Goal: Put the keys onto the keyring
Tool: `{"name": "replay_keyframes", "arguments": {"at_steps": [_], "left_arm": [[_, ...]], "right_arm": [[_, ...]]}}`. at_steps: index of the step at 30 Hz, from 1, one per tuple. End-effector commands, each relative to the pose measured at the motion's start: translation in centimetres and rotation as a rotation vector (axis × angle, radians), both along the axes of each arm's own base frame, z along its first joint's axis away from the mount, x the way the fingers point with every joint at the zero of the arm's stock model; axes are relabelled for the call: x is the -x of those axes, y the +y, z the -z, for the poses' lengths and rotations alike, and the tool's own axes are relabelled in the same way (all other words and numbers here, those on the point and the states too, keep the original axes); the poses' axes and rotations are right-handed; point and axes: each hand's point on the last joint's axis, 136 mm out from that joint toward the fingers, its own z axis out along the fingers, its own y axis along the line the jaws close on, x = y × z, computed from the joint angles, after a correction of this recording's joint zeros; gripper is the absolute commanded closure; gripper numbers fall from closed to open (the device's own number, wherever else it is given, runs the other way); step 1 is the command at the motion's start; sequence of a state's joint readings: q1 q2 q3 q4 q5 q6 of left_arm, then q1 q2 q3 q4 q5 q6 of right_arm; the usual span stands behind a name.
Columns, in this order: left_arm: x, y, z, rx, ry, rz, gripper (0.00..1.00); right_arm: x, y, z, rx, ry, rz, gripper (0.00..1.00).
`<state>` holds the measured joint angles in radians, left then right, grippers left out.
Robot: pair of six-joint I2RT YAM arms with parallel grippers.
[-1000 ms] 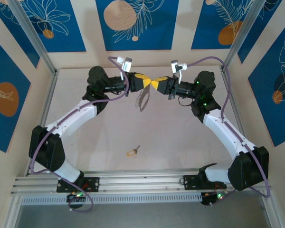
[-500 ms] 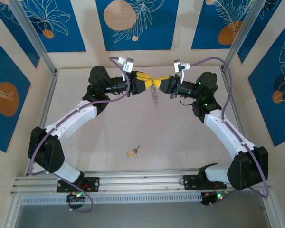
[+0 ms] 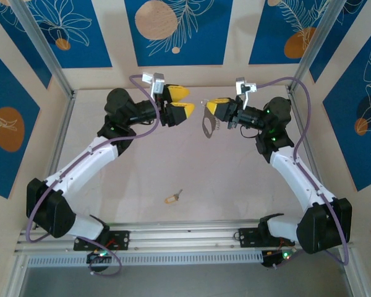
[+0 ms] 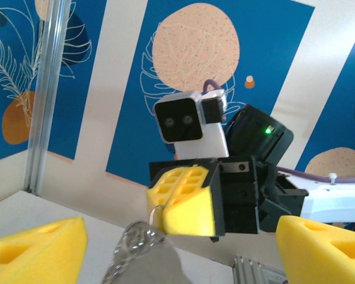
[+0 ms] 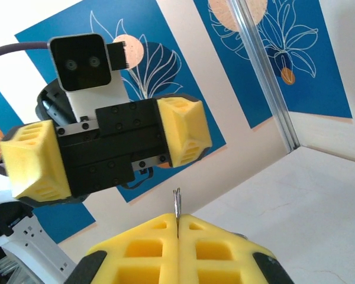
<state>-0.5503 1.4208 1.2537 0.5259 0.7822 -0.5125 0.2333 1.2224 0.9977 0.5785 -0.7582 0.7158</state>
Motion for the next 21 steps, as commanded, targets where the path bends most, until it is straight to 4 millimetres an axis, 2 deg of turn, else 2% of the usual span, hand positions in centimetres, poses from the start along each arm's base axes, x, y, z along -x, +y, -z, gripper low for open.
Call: {"name": "replay_keyframes", "arguments": {"at_steps": [1, 11, 15, 21], "left_arm": [[0.0, 0.1, 0.5, -0.022, 0.0, -0.02, 0.19], [0.2, 0.0, 0.6, -0.019, 0.007, -0.002, 0.27], [0.0, -0.1, 0.5, -0.014, -0.002, -0.008, 0.28], [-0.5, -0.4, 0.3, -0.011, -0.024, -0.008, 0.3]], "right_arm": [[2.0, -0.3, -1.7, -0.003, -0.081, -0.058, 1.0], [3.8, -0.7, -4.2, 0.003, -0.157, -0.171, 1.0], [3.4, -0.5, -4.6, 0.007, -0.166, -0.206, 1.0], [1.7, -0.2, -4.3, -0.001, -0.147, -0.217, 1.0]]}}
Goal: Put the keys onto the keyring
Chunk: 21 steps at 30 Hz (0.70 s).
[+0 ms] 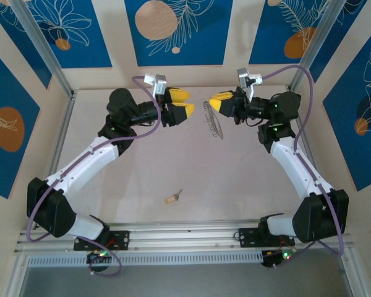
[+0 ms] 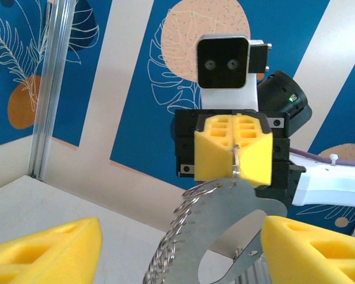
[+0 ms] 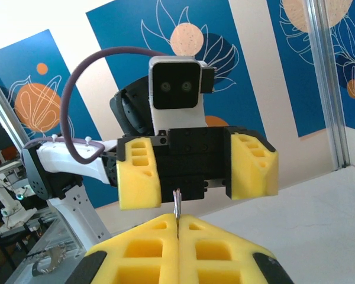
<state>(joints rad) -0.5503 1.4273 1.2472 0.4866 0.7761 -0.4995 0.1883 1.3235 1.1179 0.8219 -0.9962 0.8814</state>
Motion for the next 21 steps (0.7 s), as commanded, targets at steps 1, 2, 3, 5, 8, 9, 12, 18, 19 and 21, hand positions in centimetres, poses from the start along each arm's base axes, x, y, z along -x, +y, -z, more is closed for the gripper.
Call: {"name": "replay_keyframes", "arguments": {"at_steps": [1, 2, 3, 5, 8, 9, 12, 18, 19, 21], "left_arm": [[-0.1, -0.3, -1.1, 0.017, -0.06, 0.005, 0.32], [-0.1, -0.4, -1.2, 0.017, -0.065, 0.008, 0.33], [-0.1, -0.5, -1.3, 0.018, -0.066, 0.015, 0.35], [-0.2, -0.6, -1.5, 0.021, -0.073, 0.02, 0.38], [-0.5, -0.7, -1.7, 0.028, -0.077, 0.014, 0.41], [-0.7, -0.6, -1.7, 0.031, -0.077, 0.008, 0.42], [-1.1, -0.6, -1.7, 0.041, -0.076, -0.011, 0.42], [-1.3, -0.6, -2.3, 0.081, -0.072, -0.003, 0.47], [-1.2, -0.7, -2.4, 0.087, -0.068, 0.005, 0.48], [-1.2, -0.8, -2.6, 0.097, -0.061, 0.023, 0.48]], "right_arm": [[-0.3, -0.1, -0.9, -0.011, -0.03, -0.015, 1.0], [-0.5, -0.1, -0.9, -0.014, -0.028, -0.015, 1.0], [-0.8, -0.1, -0.8, -0.018, -0.024, -0.015, 1.0], [-1.3, -0.1, -0.6, -0.024, -0.016, -0.013, 1.0], [-1.8, -0.1, -0.3, -0.035, -0.003, -0.009, 1.0], [-2.0, 0.0, -0.2, -0.039, 0.004, -0.009, 1.0], [-2.5, -0.1, -0.1, -0.056, 0.016, -0.006, 1.0], [-3.1, -0.1, 0.1, -0.081, 0.034, 0.005, 1.0], [-3.2, 0.0, 0.2, -0.083, 0.037, 0.006, 1.0], [-3.1, 0.0, 0.2, -0.088, 0.041, 0.009, 1.0]]}}
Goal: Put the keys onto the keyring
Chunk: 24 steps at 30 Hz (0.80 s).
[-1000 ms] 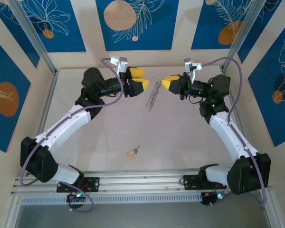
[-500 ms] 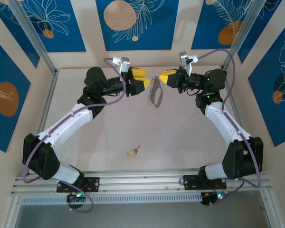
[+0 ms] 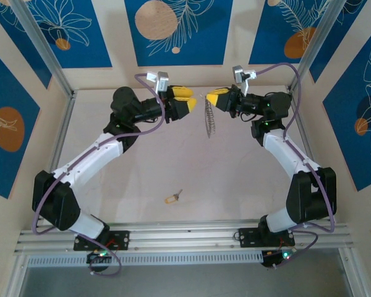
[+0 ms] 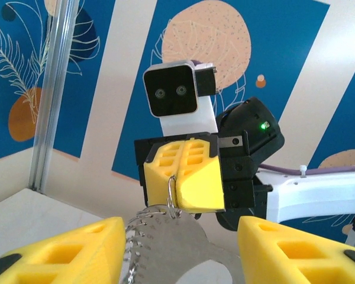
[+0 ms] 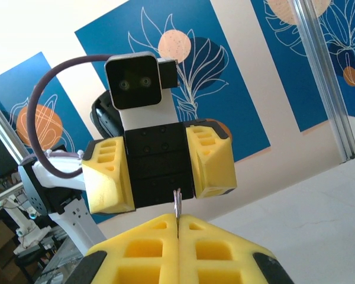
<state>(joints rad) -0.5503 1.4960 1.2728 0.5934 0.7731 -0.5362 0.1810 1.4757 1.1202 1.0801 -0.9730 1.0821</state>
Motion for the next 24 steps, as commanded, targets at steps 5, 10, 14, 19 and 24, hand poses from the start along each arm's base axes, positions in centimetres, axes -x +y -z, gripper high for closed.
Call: {"name": "replay_keyframes", "arguments": {"at_steps": [5, 10, 14, 19, 24], "left_arm": [[0.0, -0.3, -2.3, 0.081, -0.019, 0.046, 0.49], [0.2, -0.4, -2.7, 0.114, -0.006, 0.08, 0.53], [0.3, -0.5, -3.0, 0.127, 0.001, 0.102, 0.56], [0.3, -0.9, -2.7, 0.107, 0.01, 0.112, 0.57], [0.3, -0.8, -1.4, -0.013, -0.019, 0.08, 0.57]], "right_arm": [[0.5, -0.2, -1.4, -0.044, -0.046, 0.029, 1.0], [0.7, -0.1, -1.3, -0.046, -0.045, 0.029, 1.0], [0.9, 0.0, -1.2, -0.043, -0.044, 0.029, 1.0], [1.3, 0.1, -1.1, -0.027, -0.045, 0.022, 1.0], [1.8, 0.3, -0.6, 0.048, -0.042, 0.024, 1.0]]}}
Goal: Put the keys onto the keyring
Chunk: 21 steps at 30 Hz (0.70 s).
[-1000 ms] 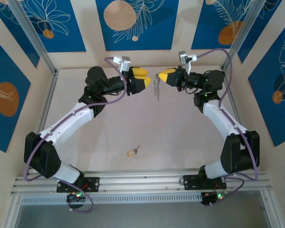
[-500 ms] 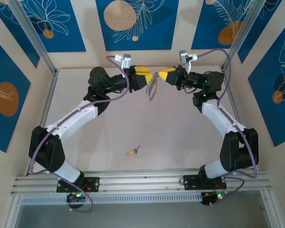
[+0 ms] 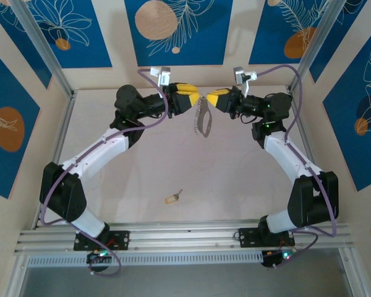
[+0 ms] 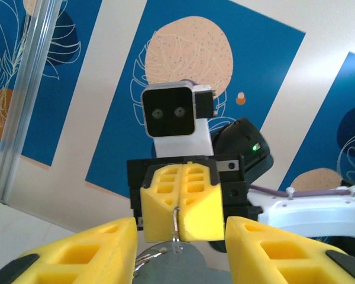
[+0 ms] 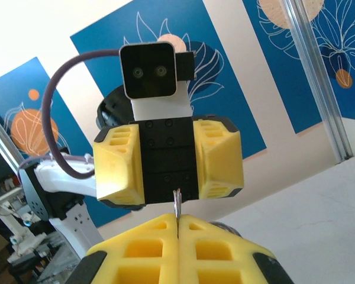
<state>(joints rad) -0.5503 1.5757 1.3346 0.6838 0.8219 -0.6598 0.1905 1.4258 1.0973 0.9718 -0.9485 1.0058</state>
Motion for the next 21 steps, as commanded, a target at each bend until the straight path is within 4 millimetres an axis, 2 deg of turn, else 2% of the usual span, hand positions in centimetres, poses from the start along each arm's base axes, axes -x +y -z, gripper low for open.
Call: {"name": "replay_keyframes", "arguments": {"at_steps": [1, 9, 21], "left_arm": [[1.0, 0.4, -0.4, -0.079, -0.081, -0.002, 0.56], [1.3, 1.9, 1.0, -0.244, -0.142, -0.011, 0.56], [1.9, 0.6, 0.9, -0.195, -0.085, 0.137, 0.56]], "right_arm": [[1.4, 0.2, -0.7, 0.058, -0.053, 0.001, 1.0], [2.9, 0.0, 0.0, 0.178, -0.079, 0.004, 1.0], [3.7, 0.1, 0.4, 0.179, -0.07, -0.037, 1.0]]}}
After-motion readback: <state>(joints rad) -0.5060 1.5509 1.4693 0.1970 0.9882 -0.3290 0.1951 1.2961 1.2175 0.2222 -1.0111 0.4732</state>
